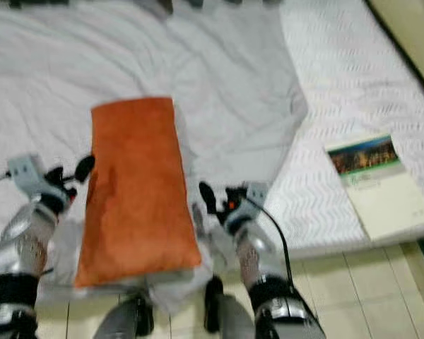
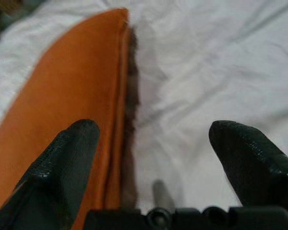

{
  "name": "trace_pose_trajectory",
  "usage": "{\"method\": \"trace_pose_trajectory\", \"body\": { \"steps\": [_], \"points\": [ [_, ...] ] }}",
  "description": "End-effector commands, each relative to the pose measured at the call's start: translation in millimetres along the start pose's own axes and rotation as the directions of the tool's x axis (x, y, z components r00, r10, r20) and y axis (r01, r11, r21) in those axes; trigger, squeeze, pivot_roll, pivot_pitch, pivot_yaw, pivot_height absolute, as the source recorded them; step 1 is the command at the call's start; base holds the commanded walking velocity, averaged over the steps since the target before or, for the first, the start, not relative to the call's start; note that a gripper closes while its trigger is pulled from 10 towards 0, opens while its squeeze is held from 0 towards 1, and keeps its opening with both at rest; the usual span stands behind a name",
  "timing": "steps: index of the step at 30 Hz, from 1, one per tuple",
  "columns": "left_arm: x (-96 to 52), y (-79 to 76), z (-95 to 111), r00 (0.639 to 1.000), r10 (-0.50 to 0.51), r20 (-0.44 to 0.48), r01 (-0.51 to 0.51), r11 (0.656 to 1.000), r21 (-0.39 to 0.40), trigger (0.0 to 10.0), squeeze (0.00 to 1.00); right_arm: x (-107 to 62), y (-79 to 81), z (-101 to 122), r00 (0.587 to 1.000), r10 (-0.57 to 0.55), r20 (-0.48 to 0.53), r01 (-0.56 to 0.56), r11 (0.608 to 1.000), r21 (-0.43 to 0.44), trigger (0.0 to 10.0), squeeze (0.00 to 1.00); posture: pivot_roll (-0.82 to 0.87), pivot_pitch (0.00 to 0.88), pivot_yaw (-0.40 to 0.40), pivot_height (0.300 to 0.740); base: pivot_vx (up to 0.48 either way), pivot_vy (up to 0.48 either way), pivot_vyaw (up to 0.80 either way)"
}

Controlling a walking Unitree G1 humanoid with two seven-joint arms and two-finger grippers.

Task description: Clean up the room

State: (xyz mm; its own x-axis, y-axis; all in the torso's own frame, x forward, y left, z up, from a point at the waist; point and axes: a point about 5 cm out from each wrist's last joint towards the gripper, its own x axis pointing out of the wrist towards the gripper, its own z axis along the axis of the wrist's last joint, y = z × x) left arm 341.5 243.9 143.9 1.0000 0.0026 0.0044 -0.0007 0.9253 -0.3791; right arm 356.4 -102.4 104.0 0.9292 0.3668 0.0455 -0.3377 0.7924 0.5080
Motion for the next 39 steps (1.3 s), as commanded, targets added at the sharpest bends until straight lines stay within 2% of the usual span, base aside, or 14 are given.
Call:
{"method": "trace_pose_trajectory", "body": {
  "steps": [1,2,3,4,6,10,15,18,21,24,26,30,34,39],
  "points": [
    [-8.5,7.4,-10,0.999,0.032,-0.032,-0.033,0.998,-0.052,10.0,0.0,-6.6,-4.8,-9,1.0,-0.012,-0.02,0.013,0.999,0.053,10.0,0.0,-0.01,0.557,-0.079,0.74,0.0,0.0,0.0],
    [-14.0,7.0,-16,0.999,0.031,-0.043,-0.036,0.991,-0.128,10.0,0.0,-4.2,-2.3,-5,1.0,0.005,-0.007,-0.004,0.998,0.067,10.0,0.0,-0.02,0.557,-0.091,0.74,0.0,0.0,0.0],
    [-14.0,7.0,-16,0.999,0.031,-0.043,-0.036,0.991,-0.128,10.0,0.0,-4.2,-2.3,-5,1.0,0.005,-0.007,-0.004,0.998,0.067,10.0,0.0,-0.02,0.557,-0.091,0.74,0.0,0.0,0.0],
    [-18.3,3.2,-18,0.999,0.02,-0.048,-0.03,0.979,-0.203,10.0,0.0,-2.5,-0.2,2,1.0,0.022,0.019,-0.023,0.998,0.067,10.0,0.0,-0.02,0.554,-0.101,0.74,0.0,0.0,0.0],
    [-19.5,1.6,-19,0.999,0.016,-0.049,-0.027,0.974,-0.226,10.0,0.0,-2.1,0.5,5,0.999,0.029,0.03,-0.031,0.997,0.066,10.0,0.0,-0.02,0.555,-0.105,0.74,0.0,0.0,0.0],
    [-23.3,-8.2,-34,0.996,0.006,-0.092,-0.032,0.957,-0.288,10.0,0.0,0.8,6.7,13,0.996,0.062,0.066,-0.067,0.994,0.084,10.0,0.0,-0.02,0.554,-0.112,0.74,0.0,0.0,0.0],
    [-24.3,-10.5,-41,0.994,0.009,-0.113,-0.045,0.946,-0.32,10.0,0.0,3.4,16.8,10,0.993,0.103,0.064,-0.11,0.989,0.104,10.0,0.0,-0.03,0.554,-0.114,0.74,0.0,0.0,0.0],
    [-26.0,-11.1,-47,0.99,0.009,-0.142,-0.057,0.941,-0.334,10.0,0.0,9.5,33.4,3,0.988,0.151,0.034,-0.154,0.976,0.157,10.0,0.0,-0.03,0.556,-0.109,0.74,0.0,0.0,0.0],
    [-27.5,-9.1,-47,0.988,0.025,-0.153,-0.075,0.94,-0.332,10.0,0.0,11.1,47.5,-14,0.979,0.198,-0.044,-0.193,0.976,0.101,10.0,0.0,-0.03,0.554,-0.105,0.74,0.0,0.0,0.0],
    [-28.1,-9.6,-41,0.99,0.021,-0.14,-0.066,0.944,-0.323,10.0,0.0,11.0,53.1,-23,0.977,0.203,-0.071,-0.195,0.975,0.105,10.0,0.0,-0.03,0.55,-0.108,0.74,0.0,0.0,0.0],
    [-27.0,-6.5,-45,0.987,0.016,-0.16,-0.068,0.943,-0.327,10.0,0.0,15.7,73.8,-34,0.965,0.242,-0.1,-0.231,0.967,0.11,10.0,0.0,-0.03,0.552,-0.106,0.74,0.0,0.0,0.0],
    [-27.5,-5.5,-51,0.981,0.023,-0.194,-0.091,0.933,-0.349,10.0,0.0,14.3,86.7,-46,0.949,0.277,-0.149,-0.268,0.96,0.08,10.0,0.0,-0.02,0.547,-0.11,0.74,0.0,0.0,0.0],
    [-30.2,-1.3,-51,0.976,0.046,-0.213,-0.119,0.932,-0.344,10.0,0.0,7.4,85.3,-59,0.941,0.275,-0.198,-0.268,0.961,0.063,10.0,0.0,-0.02,0.547,-0.114,0.74,0.0,0.0,0.0],
    [-30.3,3.2,-30,0.982,0.048,-0.181,-0.105,0.942,-0.318,10.0,0.0,4.4,88.5,-66,0.935,0.286,-0.21,-0.276,0.958,0.074,10.0,0.0,0.0,0.551,-0.111,0.74,0.0,0.0,0.0]
  ]
}}
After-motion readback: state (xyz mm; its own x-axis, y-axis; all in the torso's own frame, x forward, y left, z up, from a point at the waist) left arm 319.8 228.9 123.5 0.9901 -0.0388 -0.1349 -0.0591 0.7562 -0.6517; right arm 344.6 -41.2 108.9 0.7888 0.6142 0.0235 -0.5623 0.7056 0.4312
